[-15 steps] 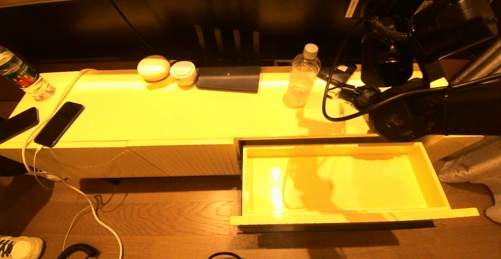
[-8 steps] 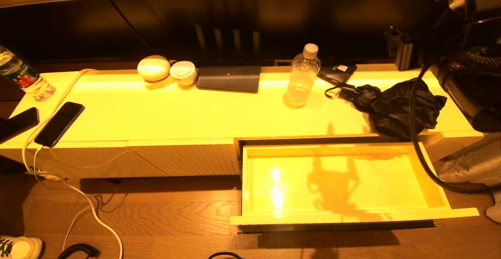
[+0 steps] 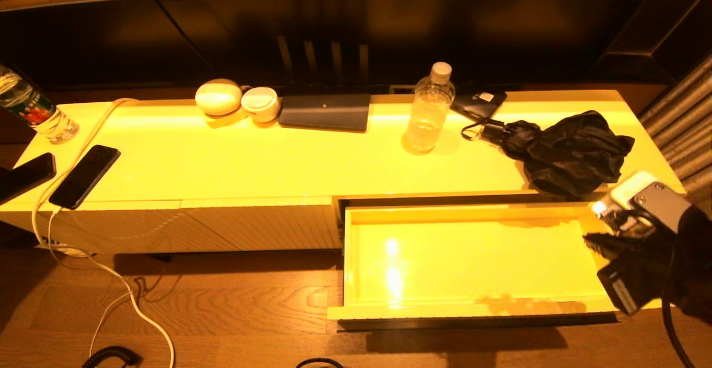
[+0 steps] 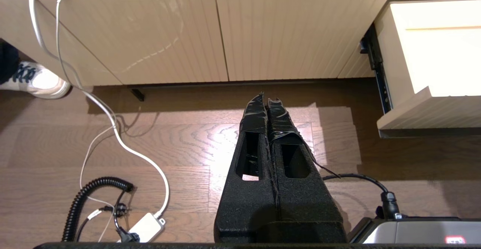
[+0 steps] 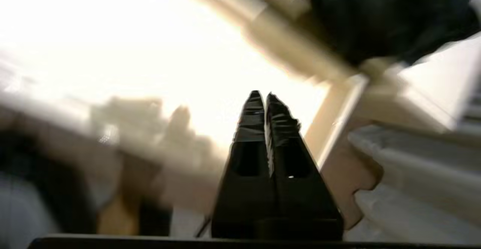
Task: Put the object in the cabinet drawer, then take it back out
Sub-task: Close the drawer
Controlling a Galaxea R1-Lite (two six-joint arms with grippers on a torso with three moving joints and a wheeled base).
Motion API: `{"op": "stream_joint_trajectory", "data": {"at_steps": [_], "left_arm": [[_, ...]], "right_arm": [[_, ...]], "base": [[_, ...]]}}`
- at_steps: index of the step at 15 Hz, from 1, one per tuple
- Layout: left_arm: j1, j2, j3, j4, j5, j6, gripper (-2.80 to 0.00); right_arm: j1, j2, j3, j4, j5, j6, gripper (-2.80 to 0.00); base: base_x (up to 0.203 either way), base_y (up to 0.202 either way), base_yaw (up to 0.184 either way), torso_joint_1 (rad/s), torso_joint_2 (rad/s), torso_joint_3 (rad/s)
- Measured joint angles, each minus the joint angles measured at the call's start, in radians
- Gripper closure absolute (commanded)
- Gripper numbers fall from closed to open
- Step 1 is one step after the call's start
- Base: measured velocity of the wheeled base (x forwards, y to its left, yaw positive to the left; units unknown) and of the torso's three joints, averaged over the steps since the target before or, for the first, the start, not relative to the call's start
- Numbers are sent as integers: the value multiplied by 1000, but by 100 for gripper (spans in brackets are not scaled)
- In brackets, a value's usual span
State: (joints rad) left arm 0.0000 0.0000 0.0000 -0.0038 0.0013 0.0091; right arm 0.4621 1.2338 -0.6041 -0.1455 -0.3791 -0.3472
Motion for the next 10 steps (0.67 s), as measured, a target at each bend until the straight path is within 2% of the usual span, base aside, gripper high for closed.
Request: {"op": "stream_joint_trajectory", "data": {"at_steps": [3, 9, 10], "left_arm": [[0, 0, 0, 0, 0, 0, 0], [0, 0, 0, 0, 0, 0, 0], [0, 0, 0, 0, 0, 0, 0]], "right_arm": [[-2, 9, 93, 60, 180, -21, 0], [8, 86, 221, 55, 505, -207, 0], [8, 103, 240, 56, 532, -244, 0]], "base": [[0, 0, 0, 0, 0, 0], [0, 0, 0, 0, 0, 0], [0, 0, 0, 0, 0, 0]]}}
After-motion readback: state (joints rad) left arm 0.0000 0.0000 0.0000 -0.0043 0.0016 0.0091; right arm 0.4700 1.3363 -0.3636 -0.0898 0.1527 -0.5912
